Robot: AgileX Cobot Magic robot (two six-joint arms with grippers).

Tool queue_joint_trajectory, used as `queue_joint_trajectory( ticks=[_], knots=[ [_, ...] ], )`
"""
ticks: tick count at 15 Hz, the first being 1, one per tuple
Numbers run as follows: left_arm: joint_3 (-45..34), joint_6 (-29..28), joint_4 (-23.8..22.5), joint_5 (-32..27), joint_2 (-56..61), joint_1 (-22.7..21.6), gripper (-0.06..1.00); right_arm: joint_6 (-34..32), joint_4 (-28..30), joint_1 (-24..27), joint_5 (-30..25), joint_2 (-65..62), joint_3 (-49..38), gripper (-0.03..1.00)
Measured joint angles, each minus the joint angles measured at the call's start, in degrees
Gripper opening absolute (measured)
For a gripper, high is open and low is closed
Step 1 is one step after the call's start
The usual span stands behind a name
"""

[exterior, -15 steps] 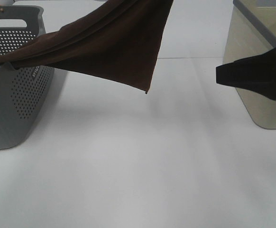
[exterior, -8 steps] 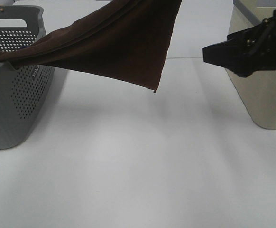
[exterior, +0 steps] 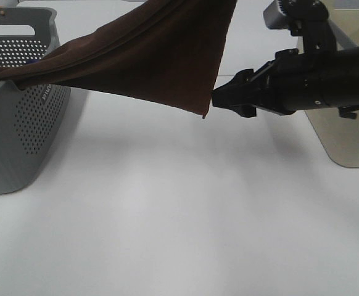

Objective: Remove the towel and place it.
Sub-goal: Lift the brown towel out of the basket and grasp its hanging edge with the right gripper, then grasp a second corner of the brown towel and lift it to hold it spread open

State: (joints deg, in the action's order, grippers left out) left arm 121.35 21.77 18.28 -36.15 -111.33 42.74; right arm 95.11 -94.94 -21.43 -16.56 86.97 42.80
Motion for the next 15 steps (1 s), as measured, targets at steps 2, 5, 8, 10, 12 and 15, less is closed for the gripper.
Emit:
queue_joint_trajectory(
  ticks=[2,5,8,10,12,15],
  knots=[
    [0.0,0.0,0.0,0.1,0.0,0.0,0.0,0.1,-1.4,-0.1,-2.4,4.1,2.7,0.65],
    [0.0,0.0,0.0,0.1,0.0,0.0,0.0,3.2,-4.2,-0.1,-5.2,8.8,7.2,0.64],
    [0.0,0.0,0.0,0.1,0.0,0.0,0.0,3.4,-4.5,-0.1,-5.7,10.7,8.3,0.37],
    [0.0,0.0,-1.7,0.1,0.0,0.0,0.0,3.6,-4.5,-0.1,-6.9,10.7,8.4,0.03],
    [0.0,-0.3,-5.8,0.8,0.0,0.0,0.0,3.1,-4.6,-0.1,-7.6,10.7,8.4,0.0],
    [0.0,-5.3,-13.8,1.7,0.0,-0.1,0.0,-1.0,-3.7,-0.1,-7.9,9.3,8.4,0.0]
  ],
)
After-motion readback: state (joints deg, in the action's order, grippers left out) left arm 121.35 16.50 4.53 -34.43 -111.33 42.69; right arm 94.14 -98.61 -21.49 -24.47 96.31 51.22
